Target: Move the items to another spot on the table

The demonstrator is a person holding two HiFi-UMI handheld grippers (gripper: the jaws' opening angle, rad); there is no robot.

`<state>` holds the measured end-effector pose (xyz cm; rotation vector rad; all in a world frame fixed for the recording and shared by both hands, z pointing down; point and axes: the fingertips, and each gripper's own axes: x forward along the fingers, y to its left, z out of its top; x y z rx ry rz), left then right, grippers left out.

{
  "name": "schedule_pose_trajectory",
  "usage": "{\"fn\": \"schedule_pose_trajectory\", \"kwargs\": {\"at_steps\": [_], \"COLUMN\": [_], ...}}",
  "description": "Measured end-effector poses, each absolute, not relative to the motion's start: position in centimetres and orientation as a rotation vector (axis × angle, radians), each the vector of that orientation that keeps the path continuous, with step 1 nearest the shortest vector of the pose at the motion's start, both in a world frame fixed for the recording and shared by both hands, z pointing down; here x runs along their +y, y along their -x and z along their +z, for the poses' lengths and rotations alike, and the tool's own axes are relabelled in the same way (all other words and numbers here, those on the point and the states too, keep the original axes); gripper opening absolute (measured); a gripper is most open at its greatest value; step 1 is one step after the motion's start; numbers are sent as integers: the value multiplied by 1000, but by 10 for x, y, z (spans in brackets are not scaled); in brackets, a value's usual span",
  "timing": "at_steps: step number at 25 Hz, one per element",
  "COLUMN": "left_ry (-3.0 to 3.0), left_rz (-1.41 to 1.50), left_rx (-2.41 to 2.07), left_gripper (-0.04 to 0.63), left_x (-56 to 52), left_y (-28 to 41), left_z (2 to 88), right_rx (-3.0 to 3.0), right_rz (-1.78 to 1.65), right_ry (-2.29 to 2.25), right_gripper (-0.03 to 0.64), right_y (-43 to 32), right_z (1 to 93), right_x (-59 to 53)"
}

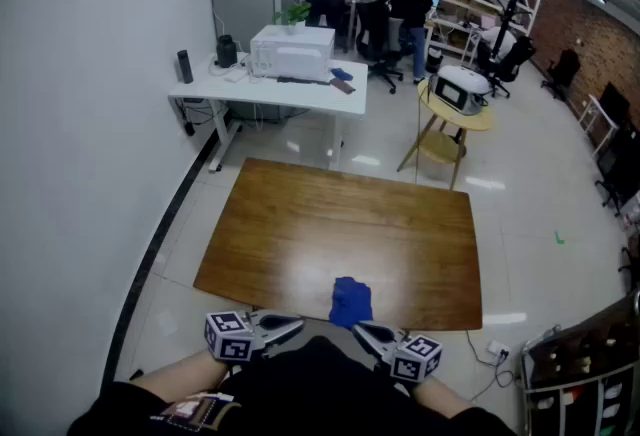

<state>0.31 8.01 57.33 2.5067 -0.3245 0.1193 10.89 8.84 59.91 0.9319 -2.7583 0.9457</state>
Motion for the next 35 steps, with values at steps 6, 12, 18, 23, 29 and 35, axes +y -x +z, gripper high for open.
{"fn": "schedule_pose_trajectory", "kwargs": {"at_steps": [6,12,18,23,29,35], "left_ry": [-2531,-2517,-2478,-2484,-2445,-2469], "left_rz": [134,155,254,270,186,112], "left_rx": [-287,-314,-286,-281,-371,-436], "left_gripper": [-8,-8,-8,-8,-8,-8], "left_x": [63,43,20,-14,-79,-136], "left_y": [4,67,100,57,-21,-75], "left_z": [579,582,601,606,609,592], "right_rx": [-2648,-2412,-2067,-2013,-2163,-2313], "right_rz": [896,751,613,523,595,715], "right_ry": [-1036,-1120,-1057,-895,-708,-831], "right_gripper": [23,187,330,311,169,158], "right_y": [-111,-98,-102,-120,-133,-167], "right_z": [629,687,782,817,807,750], "right_x": [50,7,-40,-52,-64,-144]}}
